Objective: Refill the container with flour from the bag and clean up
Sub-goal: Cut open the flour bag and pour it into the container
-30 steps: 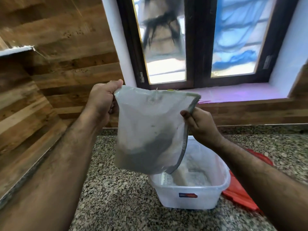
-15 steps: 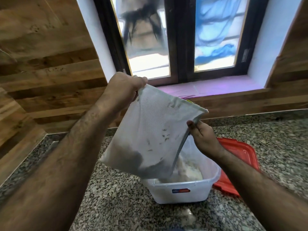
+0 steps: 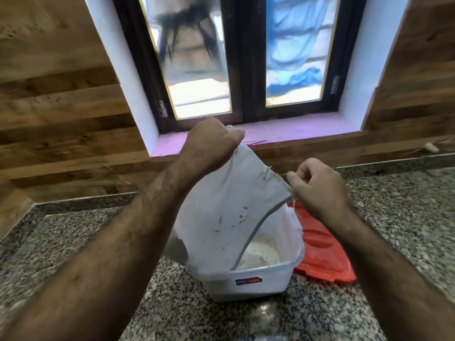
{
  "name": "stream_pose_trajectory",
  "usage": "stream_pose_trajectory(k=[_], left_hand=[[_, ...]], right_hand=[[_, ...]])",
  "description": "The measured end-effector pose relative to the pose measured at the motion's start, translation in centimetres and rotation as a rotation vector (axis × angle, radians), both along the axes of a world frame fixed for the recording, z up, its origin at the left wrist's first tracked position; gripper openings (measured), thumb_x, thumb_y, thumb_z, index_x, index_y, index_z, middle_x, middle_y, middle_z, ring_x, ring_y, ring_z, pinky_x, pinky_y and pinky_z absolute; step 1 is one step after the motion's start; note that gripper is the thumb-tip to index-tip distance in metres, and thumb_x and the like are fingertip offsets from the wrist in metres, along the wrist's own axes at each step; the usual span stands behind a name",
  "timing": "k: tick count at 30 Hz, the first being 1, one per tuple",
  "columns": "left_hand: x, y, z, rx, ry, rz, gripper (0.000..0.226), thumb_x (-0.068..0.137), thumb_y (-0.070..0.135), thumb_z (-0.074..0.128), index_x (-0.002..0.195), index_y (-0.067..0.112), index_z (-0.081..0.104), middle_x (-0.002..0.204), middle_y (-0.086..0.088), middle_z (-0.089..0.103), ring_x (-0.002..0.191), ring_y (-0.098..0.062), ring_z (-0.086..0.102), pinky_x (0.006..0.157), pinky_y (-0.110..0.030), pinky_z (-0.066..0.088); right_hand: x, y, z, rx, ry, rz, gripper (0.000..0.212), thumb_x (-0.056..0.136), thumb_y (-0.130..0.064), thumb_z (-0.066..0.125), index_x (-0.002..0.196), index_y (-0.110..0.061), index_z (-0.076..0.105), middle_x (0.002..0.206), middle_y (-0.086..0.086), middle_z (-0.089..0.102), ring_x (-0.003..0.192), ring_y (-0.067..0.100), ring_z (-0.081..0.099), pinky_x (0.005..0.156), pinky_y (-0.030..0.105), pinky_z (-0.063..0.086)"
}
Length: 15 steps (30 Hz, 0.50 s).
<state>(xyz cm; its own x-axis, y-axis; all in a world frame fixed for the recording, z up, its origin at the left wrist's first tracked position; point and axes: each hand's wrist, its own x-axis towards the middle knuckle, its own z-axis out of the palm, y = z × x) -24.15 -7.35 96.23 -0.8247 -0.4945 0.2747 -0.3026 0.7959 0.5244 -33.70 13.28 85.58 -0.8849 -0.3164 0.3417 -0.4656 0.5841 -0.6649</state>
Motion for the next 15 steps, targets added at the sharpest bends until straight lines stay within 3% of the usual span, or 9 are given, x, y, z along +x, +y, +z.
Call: stream_pose_trajectory(k=[2, 5, 8, 12, 15], left_hand=[[-0.7, 0.5, -0.6, 0.009, -0.005, 0.010, 0.054, 0.108, 0.036, 0.060, 0.062, 0.009, 0.058, 0.060, -0.004, 0.047, 0.055, -0.014, 0.045, 0.060, -0.027, 0.040], [-1.2, 1.0, -1.1, 0.020, 0.011, 0.018, 0.057, 0.107, 0.040, 0.060, 0.058, 0.012, 0.055, 0.058, -0.003, 0.046, 0.053, -0.014, 0.044, 0.055, -0.026, 0.034], [-1.6, 1.0, -1.5, 0.033, 0.021, 0.022, 0.056, 0.107, 0.041, 0.060, 0.058, 0.014, 0.057, 0.057, -0.002, 0.048, 0.054, -0.013, 0.045, 0.056, -0.026, 0.036], [-1.7, 0.8, -2.1, 0.059, 0.035, 0.022, 0.058, 0.106, 0.049, 0.059, 0.060, 0.013, 0.059, 0.058, -0.002, 0.050, 0.056, -0.016, 0.048, 0.061, -0.030, 0.044], [-1.0, 0.9, -2.3, 0.039, 0.045, -0.013, 0.071, 0.107, 0.063, 0.047, 0.056, 0.015, 0.052, 0.057, -0.001, 0.048, 0.055, -0.016, 0.046, 0.066, -0.037, 0.050]], right_hand=[[0.8, -1.0, 1.1, -0.141, 0.010, 0.199, 0.015, 0.097, -0.035, 0.072, 0.105, -0.023, 0.067, 0.101, -0.005, 0.068, 0.088, 0.014, 0.063, 0.071, 0.030, 0.048], [1.3, -2.8, 1.5, -0.203, -0.067, 0.411, 0.035, 0.102, -0.036, 0.069, 0.134, -0.021, 0.065, 0.129, -0.006, 0.066, 0.113, 0.012, 0.063, 0.090, 0.032, 0.055], [1.5, -4.3, 1.3, -0.303, -0.134, 0.476, 0.023, 0.106, -0.036, 0.063, 0.123, -0.022, 0.071, 0.117, -0.006, 0.073, 0.109, 0.011, 0.068, 0.092, 0.042, 0.060], [1.8, -5.9, 0.8, -0.392, -0.163, 0.433, 0.013, 0.108, -0.028, 0.060, 0.102, -0.020, 0.068, 0.094, -0.002, 0.069, 0.084, 0.014, 0.061, 0.076, 0.040, 0.053], [2.2, -6.4, 0.2, -0.524, -0.296, 0.408, 0.015, 0.109, -0.026, 0.058, 0.101, -0.017, 0.068, 0.092, 0.001, 0.068, 0.082, 0.014, 0.059, 0.074, 0.038, 0.052]])
